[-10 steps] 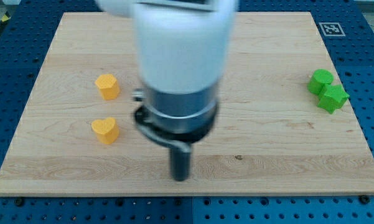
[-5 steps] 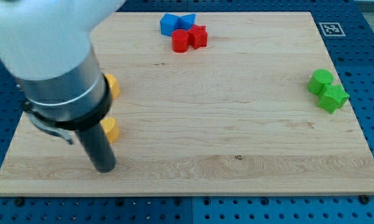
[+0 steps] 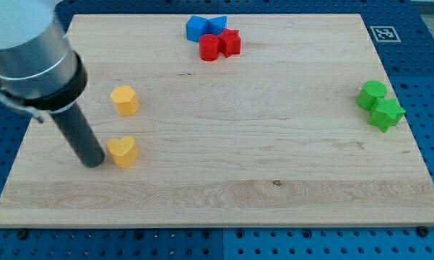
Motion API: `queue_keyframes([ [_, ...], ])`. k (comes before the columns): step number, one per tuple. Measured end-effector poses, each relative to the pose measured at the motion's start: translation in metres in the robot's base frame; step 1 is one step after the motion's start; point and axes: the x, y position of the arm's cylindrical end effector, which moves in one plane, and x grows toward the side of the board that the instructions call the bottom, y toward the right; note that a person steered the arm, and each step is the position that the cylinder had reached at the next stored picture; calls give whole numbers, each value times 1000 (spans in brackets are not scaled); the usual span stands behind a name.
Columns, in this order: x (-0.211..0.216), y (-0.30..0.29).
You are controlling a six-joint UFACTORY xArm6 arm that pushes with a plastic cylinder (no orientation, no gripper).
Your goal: Push the yellow heart towards the green blocks
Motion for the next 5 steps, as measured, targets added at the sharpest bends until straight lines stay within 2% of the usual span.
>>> queue_keyframes([
  [2, -1, 3],
  [5, -2, 41],
])
